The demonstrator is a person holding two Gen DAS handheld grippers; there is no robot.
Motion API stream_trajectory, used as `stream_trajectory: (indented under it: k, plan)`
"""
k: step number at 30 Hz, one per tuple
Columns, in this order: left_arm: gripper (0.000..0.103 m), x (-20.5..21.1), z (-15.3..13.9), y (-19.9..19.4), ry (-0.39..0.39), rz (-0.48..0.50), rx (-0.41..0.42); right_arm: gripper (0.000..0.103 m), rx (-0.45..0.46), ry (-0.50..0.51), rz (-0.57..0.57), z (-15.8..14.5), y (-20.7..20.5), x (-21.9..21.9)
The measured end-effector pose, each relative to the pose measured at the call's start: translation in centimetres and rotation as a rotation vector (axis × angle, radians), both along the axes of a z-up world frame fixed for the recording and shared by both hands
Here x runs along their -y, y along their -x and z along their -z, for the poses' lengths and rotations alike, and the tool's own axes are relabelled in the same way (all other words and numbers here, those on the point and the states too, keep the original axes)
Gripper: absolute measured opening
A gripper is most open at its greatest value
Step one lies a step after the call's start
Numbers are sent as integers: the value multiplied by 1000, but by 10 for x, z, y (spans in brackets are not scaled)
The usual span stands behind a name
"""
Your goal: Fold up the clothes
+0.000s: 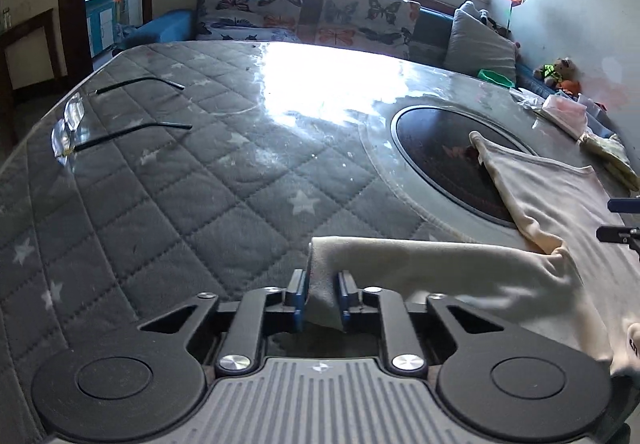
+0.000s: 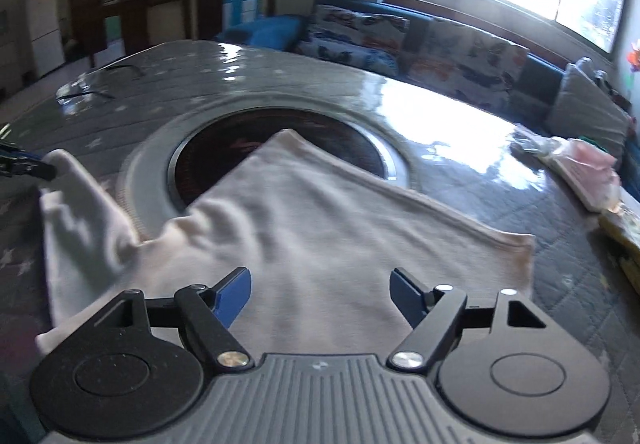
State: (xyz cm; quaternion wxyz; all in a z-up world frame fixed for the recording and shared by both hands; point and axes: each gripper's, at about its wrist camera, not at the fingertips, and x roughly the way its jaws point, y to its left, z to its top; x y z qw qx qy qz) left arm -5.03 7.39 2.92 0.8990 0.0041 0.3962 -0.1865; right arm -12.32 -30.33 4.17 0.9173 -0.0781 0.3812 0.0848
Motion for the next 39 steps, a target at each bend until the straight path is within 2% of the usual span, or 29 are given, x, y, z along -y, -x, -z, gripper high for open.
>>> stream_trajectory:
  k: [3,5,8,10,12,16,19,21,23,25,28,31,32,35,37,39]
  plan:
    - [12,1,-9,-1,27,-16,27,79,-4,7,-32,2,4,-13]
    - [11,2,-23,2,63,-7,98,79,-5,7,-37,4,3,-19]
    - [12,0,-53,16,157,55,239,79,-15,-7,-32,5,5,-20]
    - [13,-1,-64,26,146,101,281,79,-21,-7,-33,6,6,-21]
    - [15,-4,-57,27,82,102,242,79,-28,-6,-35,7,8,-21]
    - [18,-11,-21,14,-61,35,79,79,-38,-7,-38,9,9,-23]
    - [25,-14,-14,12,-77,34,45,80,-40,-9,-42,9,9,-25]
    - [32,-13,-20,9,-57,31,61,80,-41,-11,-43,9,9,-27]
    - [46,-4,-26,2,-43,35,82,80,-43,-14,-44,9,8,-28]
    - [48,6,-31,-10,-39,50,99,80,-44,-16,-45,9,8,-29]
    - [48,23,-23,-27,-50,64,86,80,-46,-20,-47,9,7,-31]
    - [45,33,-8,-37,-78,66,74,80,-48,-23,-46,9,6,-32]
    - [36,34,-4,-38,-89,67,71,80,-49,-28,-43,9,4,-31]
    - [19,37,4,-36,-139,63,97,80,-59,-43,-33,8,-7,-29]
    - [12,37,4,-31,-182,61,124,80,-67,-57,-22,7,-17,-26]
    - [10,34,5,-28,-186,50,128,80,-72,-70,-10,7,-29,-26]
